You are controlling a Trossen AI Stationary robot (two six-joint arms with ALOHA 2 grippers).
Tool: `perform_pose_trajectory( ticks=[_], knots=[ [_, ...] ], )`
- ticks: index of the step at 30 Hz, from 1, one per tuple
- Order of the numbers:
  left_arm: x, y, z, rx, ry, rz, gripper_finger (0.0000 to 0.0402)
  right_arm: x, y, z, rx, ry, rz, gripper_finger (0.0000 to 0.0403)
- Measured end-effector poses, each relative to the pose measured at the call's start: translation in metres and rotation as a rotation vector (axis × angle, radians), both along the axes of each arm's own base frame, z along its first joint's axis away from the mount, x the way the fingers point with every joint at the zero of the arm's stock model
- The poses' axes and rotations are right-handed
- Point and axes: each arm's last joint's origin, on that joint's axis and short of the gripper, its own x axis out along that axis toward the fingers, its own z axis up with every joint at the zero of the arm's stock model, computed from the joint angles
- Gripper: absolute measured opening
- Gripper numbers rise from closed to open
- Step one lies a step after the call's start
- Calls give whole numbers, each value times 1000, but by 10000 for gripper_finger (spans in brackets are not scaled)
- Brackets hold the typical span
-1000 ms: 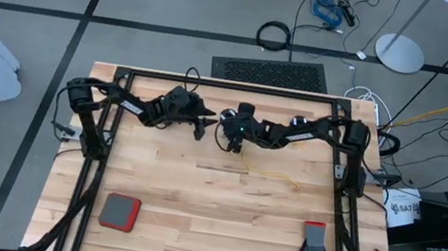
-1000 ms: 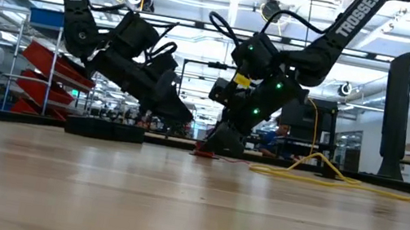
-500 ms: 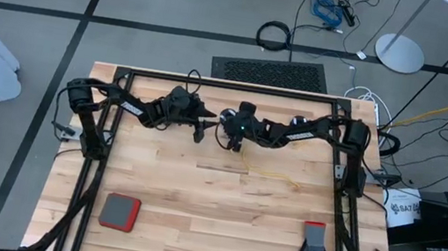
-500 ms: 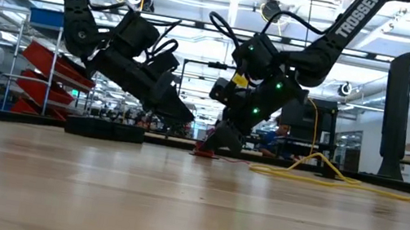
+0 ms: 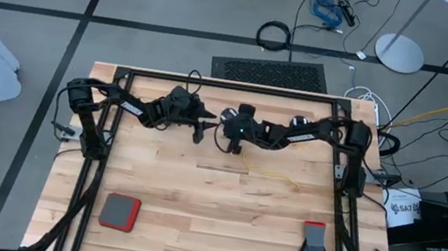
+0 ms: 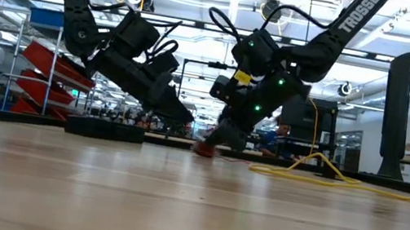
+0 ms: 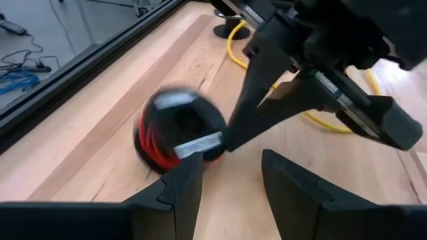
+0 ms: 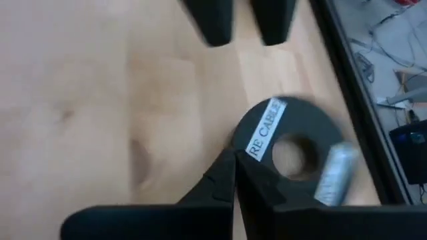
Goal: Coil cords
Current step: Uncoil the red wire from the spool
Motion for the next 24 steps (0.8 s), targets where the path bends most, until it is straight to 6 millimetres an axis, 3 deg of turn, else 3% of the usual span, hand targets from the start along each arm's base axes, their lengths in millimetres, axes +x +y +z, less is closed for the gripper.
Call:
perform_pose_trajectory(
  ticks=[3,15,20,24],
  knots=[
    [0,0,0,5,0,-3,162,-5,9,1,-6,67,18,1],
    [0,0,0,30,4,-12,162,-16,21,55,-46,-8,-37,1],
    [0,1,0,-34,-5,43,162,-24,23,73,25,-64,-63,1],
    [1,-1,0,-90,-17,73,162,-25,23,74,128,-92,-37,4]
  ],
)
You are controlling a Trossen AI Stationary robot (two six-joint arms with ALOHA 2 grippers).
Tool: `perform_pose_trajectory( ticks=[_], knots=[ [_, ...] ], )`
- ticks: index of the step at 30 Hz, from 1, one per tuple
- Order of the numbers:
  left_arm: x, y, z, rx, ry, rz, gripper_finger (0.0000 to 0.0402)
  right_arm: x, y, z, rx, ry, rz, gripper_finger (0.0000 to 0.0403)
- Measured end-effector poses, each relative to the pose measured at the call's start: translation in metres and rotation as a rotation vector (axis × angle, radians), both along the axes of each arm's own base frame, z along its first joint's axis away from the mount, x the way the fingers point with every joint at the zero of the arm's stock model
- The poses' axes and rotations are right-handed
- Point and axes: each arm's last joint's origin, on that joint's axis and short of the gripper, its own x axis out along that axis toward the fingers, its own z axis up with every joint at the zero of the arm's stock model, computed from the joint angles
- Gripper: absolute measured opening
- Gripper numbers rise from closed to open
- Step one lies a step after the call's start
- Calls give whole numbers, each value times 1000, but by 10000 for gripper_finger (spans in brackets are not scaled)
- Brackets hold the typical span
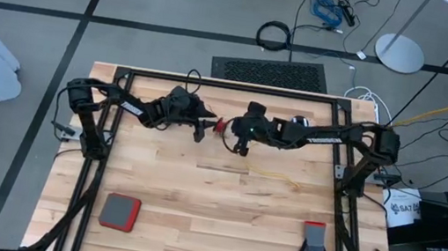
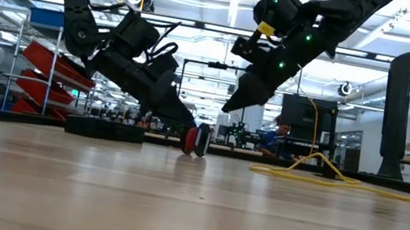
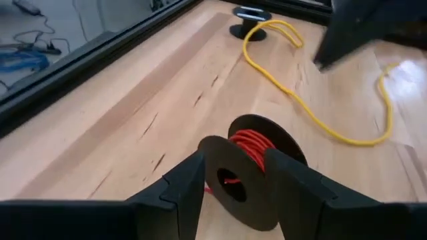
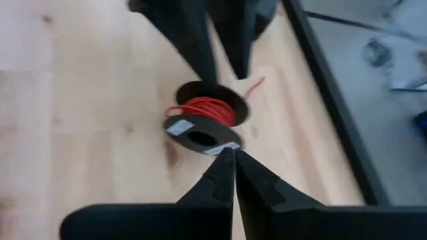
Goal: Coil cords
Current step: Uncoil the red wire from the spool
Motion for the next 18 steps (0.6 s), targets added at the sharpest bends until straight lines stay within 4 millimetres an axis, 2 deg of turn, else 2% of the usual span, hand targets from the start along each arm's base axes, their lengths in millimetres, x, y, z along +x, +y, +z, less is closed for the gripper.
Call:
perform_pose_trajectory(
  ticks=[6,14,18],
  knots=[
    [6,-12,0,-25,-1,6,162,-1,0,0,16,-3,-9,21],
    [10,-22,-1,54,35,170,162,-1,1,0,23,-8,-15,36],
    [10,-23,-1,63,38,187,162,0,1,0,25,-9,-12,40]
  ],
)
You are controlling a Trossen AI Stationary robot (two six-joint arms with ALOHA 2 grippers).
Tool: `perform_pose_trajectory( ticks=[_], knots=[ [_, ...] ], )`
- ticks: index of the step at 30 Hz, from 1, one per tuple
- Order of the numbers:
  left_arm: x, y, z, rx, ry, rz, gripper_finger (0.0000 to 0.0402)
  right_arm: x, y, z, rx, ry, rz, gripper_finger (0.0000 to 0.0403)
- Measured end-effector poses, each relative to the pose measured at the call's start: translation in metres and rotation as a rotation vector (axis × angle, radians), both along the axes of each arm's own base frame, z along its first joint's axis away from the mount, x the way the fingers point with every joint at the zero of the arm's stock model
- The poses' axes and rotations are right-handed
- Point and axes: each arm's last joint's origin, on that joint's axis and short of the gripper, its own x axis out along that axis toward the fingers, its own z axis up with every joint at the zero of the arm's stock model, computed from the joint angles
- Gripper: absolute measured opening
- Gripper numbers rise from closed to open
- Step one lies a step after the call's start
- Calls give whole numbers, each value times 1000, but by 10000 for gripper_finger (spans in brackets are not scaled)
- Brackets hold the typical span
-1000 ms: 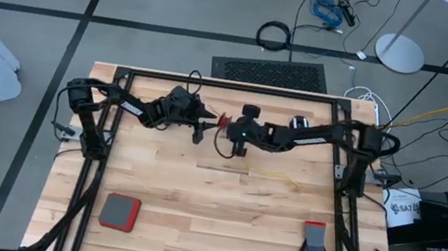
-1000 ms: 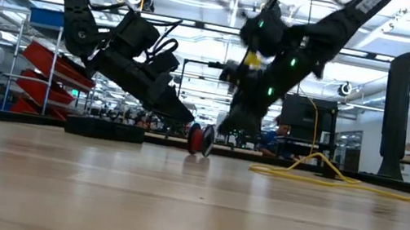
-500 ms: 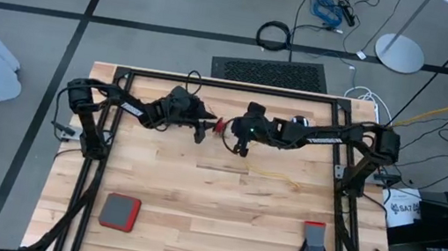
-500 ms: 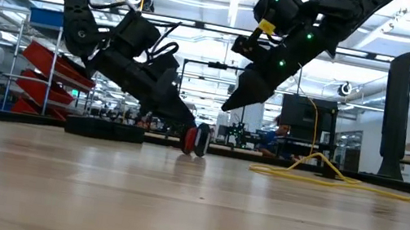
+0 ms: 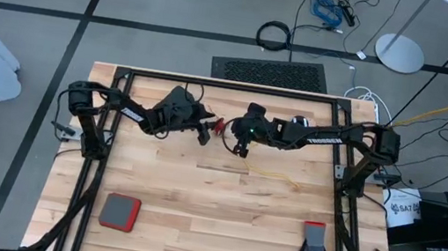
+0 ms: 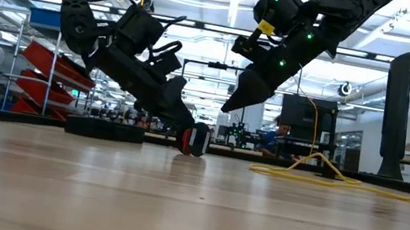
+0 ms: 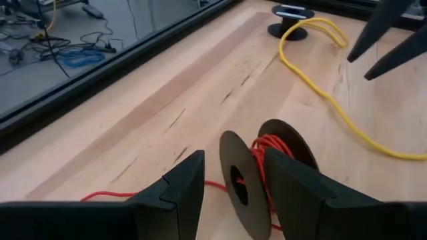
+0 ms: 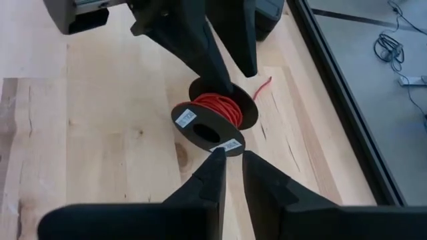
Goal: Coil cords
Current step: Uncoil the red wire from the spool
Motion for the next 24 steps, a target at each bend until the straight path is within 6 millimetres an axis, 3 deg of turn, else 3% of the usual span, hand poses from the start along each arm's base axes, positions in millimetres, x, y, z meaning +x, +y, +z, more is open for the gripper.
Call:
perform_pose_trajectory(
  ticks=[7,16,20,24],
  knots=[
    [2,0,-9,-24,20,-32,162,0,0,1,0,-8,-2,41],
    [24,7,-26,-66,35,-68,151,1,5,0,18,-12,-2,41],
    [27,8,-27,-50,39,-91,108,1,9,-1,21,0,10,41],
    [28,8,-26,-17,47,-109,29,1,10,-1,22,7,12,41]
  ],
)
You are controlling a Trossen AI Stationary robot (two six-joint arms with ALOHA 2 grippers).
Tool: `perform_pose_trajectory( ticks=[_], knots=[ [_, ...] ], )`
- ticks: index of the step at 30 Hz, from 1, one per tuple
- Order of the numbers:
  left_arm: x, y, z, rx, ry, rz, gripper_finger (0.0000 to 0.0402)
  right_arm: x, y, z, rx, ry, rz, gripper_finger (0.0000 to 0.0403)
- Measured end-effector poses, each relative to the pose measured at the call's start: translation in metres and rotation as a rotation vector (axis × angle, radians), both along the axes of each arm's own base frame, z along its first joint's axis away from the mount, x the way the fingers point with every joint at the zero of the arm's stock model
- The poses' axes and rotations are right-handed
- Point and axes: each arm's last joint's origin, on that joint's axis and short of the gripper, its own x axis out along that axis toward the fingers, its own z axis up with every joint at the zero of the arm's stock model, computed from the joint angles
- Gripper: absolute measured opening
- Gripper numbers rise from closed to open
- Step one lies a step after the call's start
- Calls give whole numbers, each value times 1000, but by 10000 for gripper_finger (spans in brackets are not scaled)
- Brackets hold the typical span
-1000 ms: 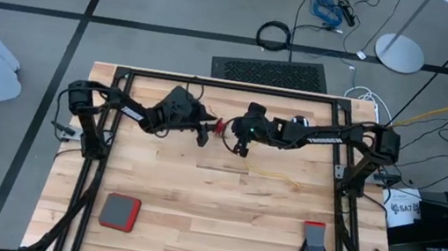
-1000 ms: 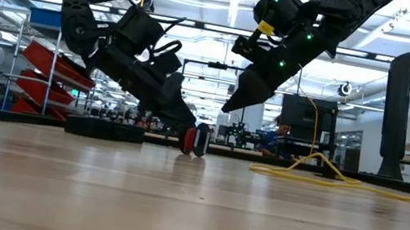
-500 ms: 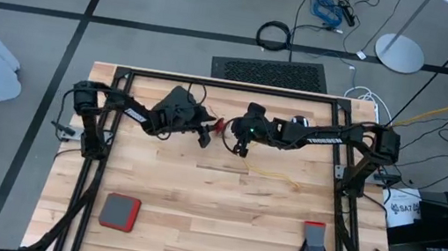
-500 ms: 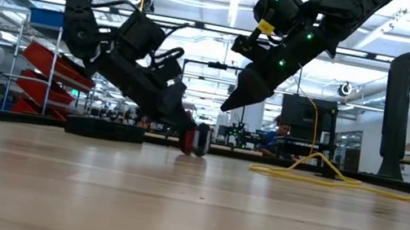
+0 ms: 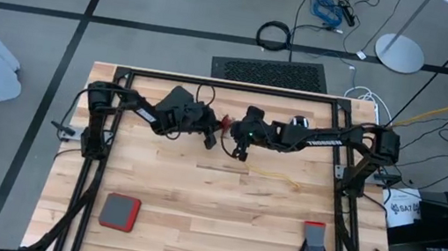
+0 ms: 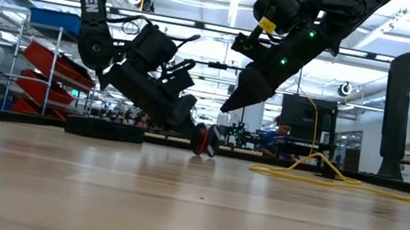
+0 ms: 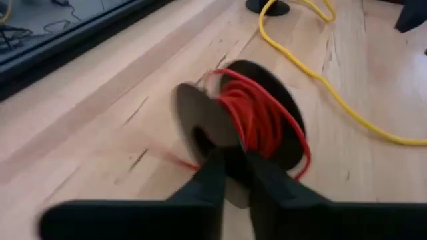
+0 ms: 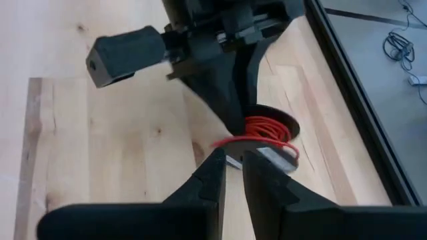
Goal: Coil cords
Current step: Uncoil the red wire from the spool
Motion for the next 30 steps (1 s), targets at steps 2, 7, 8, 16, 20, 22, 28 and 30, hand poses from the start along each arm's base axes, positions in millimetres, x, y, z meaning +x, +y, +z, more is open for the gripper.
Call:
perform_pose_trajectory(
  ticks=[2,7,8,16,20,22,28,30],
  knots=[
    [0,0,0,9,3,-7,17,0,0,0,5,4,-5,41],
    [1,-2,0,6,8,-25,4,-3,0,-3,17,33,-12,41],
    [1,-4,1,2,10,-35,3,-3,0,-3,21,40,-16,41],
    [1,-18,25,81,22,-128,1,-11,1,-9,37,144,-23,41],
    [-3,-22,38,111,43,-140,1,-15,2,-3,37,145,-26,41],
    [-5,-23,44,123,56,-130,1,-17,2,0,37,145,-25,41],
    [-10,-26,62,167,46,-112,0,-19,8,14,96,73,44,41],
    [-11,-25,67,183,39,-84,0,-18,13,17,117,55,79,41]
  ],
)
